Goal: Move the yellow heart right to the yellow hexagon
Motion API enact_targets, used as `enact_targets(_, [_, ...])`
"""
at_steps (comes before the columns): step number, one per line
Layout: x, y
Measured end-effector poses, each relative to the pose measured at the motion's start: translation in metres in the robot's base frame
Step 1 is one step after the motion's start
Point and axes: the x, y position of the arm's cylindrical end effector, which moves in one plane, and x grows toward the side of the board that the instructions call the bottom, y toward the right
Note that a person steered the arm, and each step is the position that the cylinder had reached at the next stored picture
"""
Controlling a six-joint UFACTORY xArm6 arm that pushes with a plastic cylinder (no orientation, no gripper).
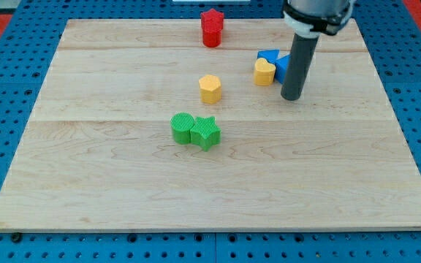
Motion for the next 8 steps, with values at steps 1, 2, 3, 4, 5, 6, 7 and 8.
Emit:
enact_targets(1, [-0.031,0.000])
enact_targets(2, [-0.056,0.000])
enact_targets(3, [-0.062,-0.023])
enact_targets(4, [-0.051,-0.064])
enact_targets(5, [-0.038,-0.072])
enact_targets(6, [-0.033,-0.065])
enact_targets(7, [-0.025,-0.052])
enact_targets(8, [-0.019,-0.040])
